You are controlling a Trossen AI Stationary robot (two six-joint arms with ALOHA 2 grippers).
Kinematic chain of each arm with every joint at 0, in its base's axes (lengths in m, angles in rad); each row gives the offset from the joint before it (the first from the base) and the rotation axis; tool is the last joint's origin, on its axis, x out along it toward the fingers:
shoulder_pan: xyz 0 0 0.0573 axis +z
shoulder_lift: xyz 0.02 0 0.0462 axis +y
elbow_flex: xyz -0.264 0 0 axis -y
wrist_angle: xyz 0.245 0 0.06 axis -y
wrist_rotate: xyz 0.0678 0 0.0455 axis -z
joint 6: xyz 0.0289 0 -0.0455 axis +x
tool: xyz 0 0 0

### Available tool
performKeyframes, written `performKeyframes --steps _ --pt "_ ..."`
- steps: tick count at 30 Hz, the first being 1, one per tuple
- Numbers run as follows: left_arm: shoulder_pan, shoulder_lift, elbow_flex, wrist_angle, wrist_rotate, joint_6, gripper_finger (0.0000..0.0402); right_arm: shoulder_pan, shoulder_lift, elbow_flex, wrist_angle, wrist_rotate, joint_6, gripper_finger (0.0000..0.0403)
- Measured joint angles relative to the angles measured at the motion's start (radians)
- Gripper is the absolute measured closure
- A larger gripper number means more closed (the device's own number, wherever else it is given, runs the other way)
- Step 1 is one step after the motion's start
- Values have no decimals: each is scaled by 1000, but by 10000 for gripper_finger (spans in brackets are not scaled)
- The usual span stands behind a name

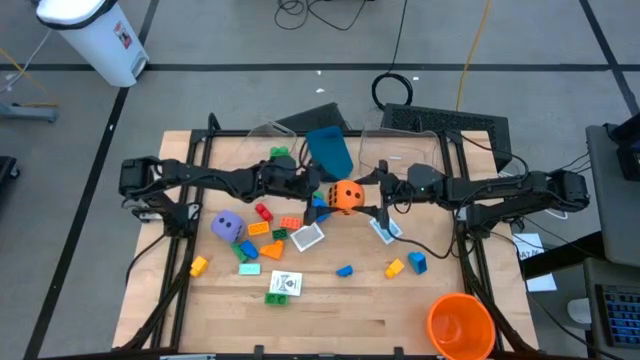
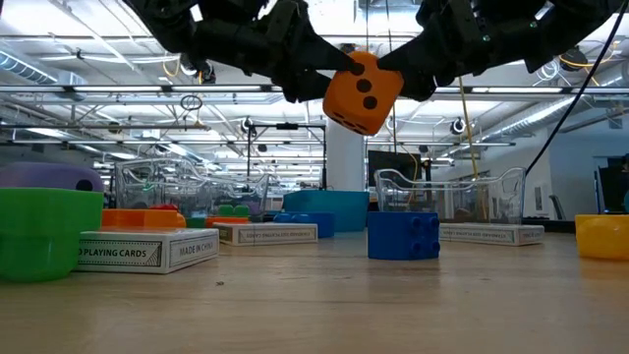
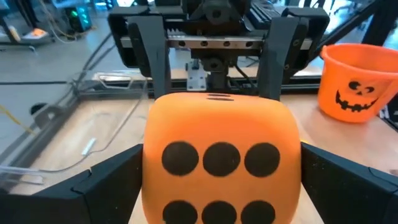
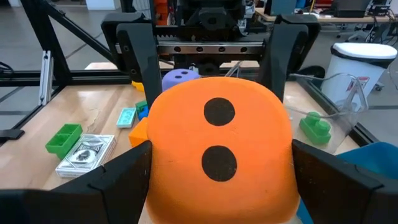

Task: Pick & Place Toys
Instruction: Put the orange dice into the blue bin

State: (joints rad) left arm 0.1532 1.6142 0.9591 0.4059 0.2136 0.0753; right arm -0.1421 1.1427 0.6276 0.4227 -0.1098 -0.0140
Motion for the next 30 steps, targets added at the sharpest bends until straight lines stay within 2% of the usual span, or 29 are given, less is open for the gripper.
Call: performKeyframes --steps 12,20,25,30 --pt "2 2 9 -30 3 4 2 0 1 0 8 0 -21 69" --pt "-13 2 9 -33 -49 47 2 0 1 0 13 0 -31 69" --pt "-12 2 9 -37 -41 54 3 0 1 0 15 1 -28 69" --pt "-12 2 9 -38 -29 55 39 0 1 0 16 2 -24 69"
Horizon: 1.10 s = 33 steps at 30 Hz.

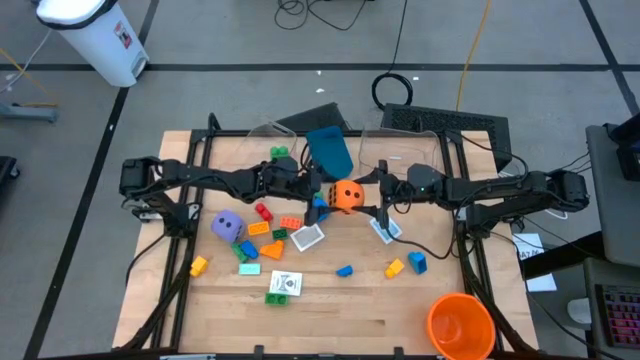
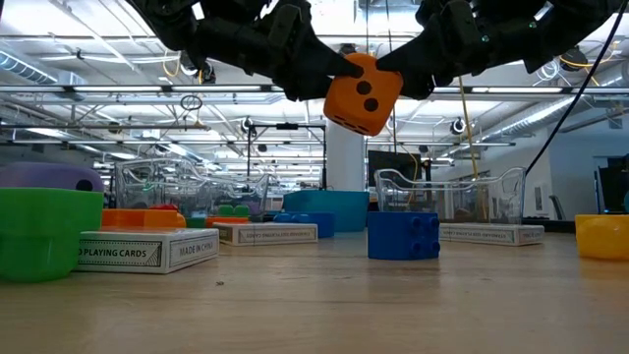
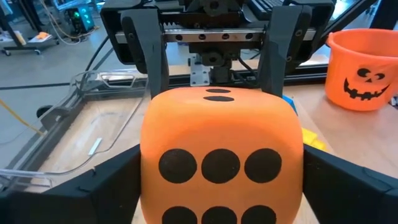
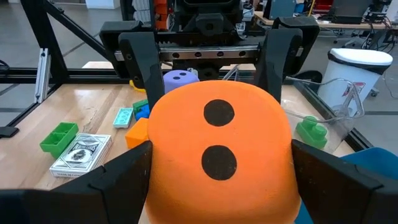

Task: Pick & Place Toys
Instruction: Put the orange dice into the blue bin

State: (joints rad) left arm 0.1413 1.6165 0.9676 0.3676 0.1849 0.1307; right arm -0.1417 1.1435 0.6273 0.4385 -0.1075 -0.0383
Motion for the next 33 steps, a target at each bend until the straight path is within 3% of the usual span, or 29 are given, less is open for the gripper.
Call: performKeyframes --steps 5,14,22,25,30,33 --pt "0 0 0 -1 7 4 85 0 0 0 -1 -1 11 63" --pt "12 -8 -1 -2 21 71 83 0 -20 2 15 -2 -5 30" --pt "46 -51 7 -75 22 101 89 -1 -128 5 -2 3 -62 32" --pt "74 -67 48 -194 -3 146 83 -2 -161 5 -32 4 -69 33" --pt "142 -68 215 -452 -101 239 84 -1 -181 3 -118 5 -42 33" --pt "193 -51 312 -564 -107 274 86 -1 -162 2 -159 5 -4 33"
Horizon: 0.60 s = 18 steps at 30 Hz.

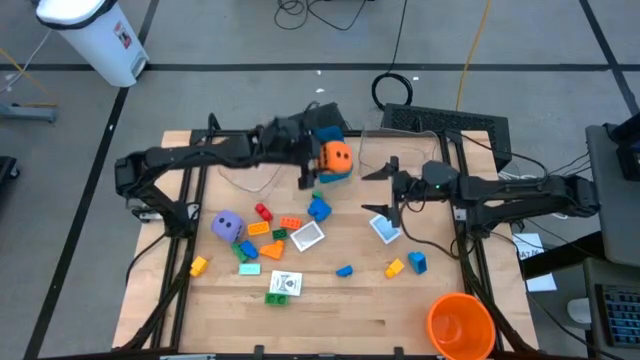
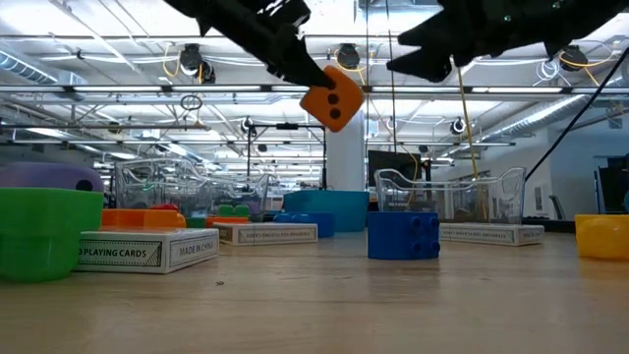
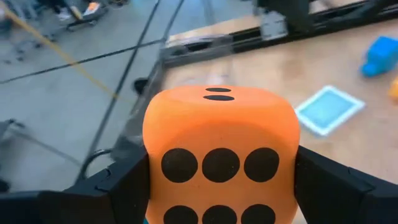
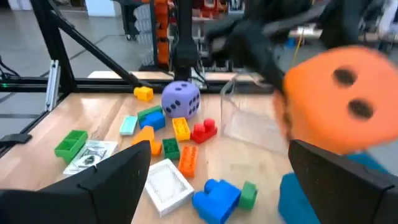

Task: Pick & Place Toys
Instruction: Put the orange dice into the blue bin

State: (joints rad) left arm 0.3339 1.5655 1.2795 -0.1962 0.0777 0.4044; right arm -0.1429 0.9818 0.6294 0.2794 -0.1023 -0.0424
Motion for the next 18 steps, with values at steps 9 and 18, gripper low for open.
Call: performKeyframes --steps 9,18 --pt "175 26 140 -135 16 19 81 1 135 -1 -80 29 122 33" --pt "245 210 313 -311 -5 23 84 1 324 -1 -2 78 164 33"
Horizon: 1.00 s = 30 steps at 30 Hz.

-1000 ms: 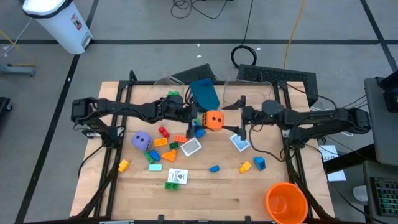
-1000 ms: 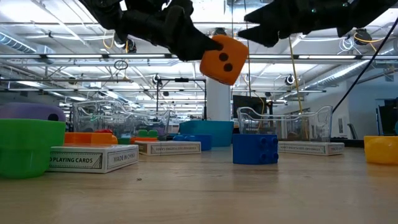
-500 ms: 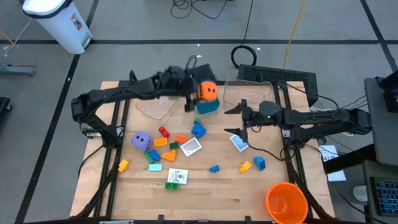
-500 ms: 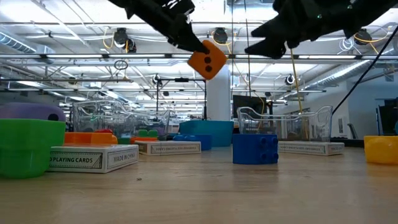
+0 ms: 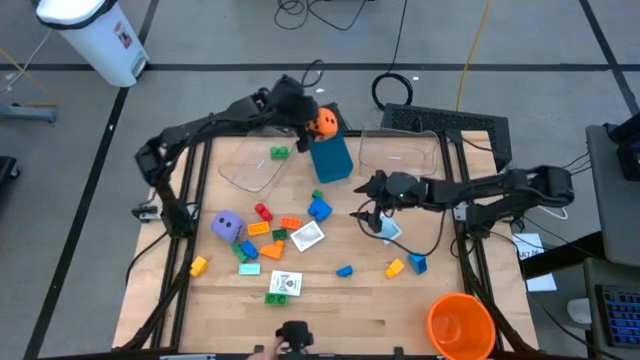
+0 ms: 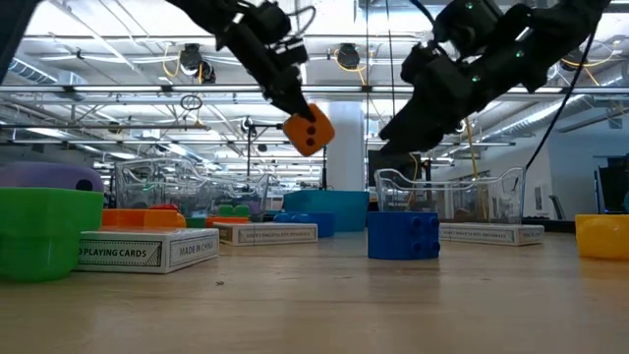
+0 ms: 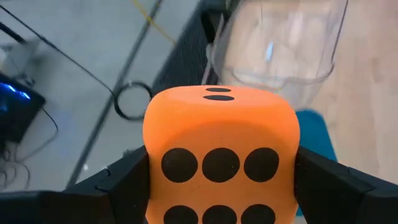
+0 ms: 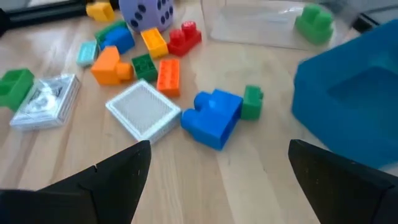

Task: Pick & Place Toys
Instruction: Put the orange dice into the blue bin

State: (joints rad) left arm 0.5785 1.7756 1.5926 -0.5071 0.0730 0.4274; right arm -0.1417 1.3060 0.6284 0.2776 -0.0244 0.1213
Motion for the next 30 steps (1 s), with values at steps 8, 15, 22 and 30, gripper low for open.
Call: performKeyframes --steps 8,15,22,30 --pt "4 223 290 -234 -4 11 87 6 53 0 48 -3 13 33" --pt "-7 395 522 -425 -49 12 80 6 54 0 39 -4 11 33" --pt "-6 467 618 -502 -49 -4 79 7 54 0 -23 -5 15 33" --pt "-7 464 619 -514 -48 -29 78 6 54 0 -71 -4 17 33"
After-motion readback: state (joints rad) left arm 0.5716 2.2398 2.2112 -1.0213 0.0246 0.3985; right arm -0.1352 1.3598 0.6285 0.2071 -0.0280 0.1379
